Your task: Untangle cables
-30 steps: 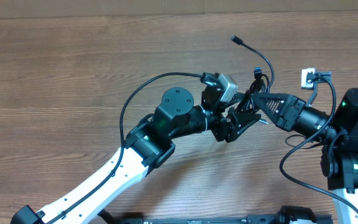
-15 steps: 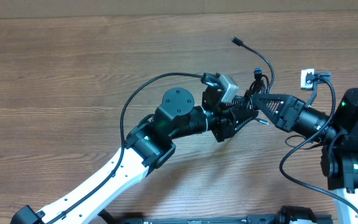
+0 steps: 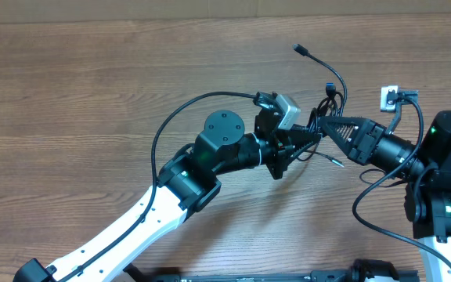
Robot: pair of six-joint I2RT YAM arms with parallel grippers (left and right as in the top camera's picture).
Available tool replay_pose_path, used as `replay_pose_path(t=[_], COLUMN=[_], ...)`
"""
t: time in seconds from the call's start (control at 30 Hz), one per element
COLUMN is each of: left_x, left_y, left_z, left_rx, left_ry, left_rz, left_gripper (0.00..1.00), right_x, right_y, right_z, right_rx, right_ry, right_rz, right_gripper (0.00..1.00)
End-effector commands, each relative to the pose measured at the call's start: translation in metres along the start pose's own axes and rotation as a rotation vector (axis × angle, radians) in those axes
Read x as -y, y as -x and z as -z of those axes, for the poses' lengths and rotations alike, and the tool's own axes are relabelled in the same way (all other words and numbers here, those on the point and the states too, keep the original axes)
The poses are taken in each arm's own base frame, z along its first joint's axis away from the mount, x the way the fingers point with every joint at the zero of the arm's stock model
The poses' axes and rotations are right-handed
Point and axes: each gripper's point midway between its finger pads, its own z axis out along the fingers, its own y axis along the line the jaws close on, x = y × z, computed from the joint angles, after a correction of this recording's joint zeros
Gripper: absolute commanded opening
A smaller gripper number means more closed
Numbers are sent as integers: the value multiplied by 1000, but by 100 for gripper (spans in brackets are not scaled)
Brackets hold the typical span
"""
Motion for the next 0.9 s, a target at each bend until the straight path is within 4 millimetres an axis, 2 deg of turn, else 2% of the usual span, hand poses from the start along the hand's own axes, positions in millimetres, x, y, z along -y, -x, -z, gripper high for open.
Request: replay_pose_path(t=[0.0, 0.27, 0.4, 0.63, 0.87], left_x=[-8, -18, -31, -53, -57], left_y=[14, 18, 24, 36, 40], left_z=[4, 9, 15, 32, 42], left_rx=[35, 43, 58, 89, 84], left_ry=[25, 41, 70, 97, 54], left_rz=[-16, 2, 9, 118, 133], left_gripper=[4, 4, 4, 4, 4], right_x=[-16, -16, -16, -13, -12], right_y=[0, 0, -1, -3, -5], right_z=[3, 3, 3, 3, 3], right_rx=[-13, -13, -13, -21, -29], right_ry=[48, 48, 48, 38, 33], right_rz=[37, 40, 59, 44, 30], right_gripper=[4, 4, 4, 4, 4])
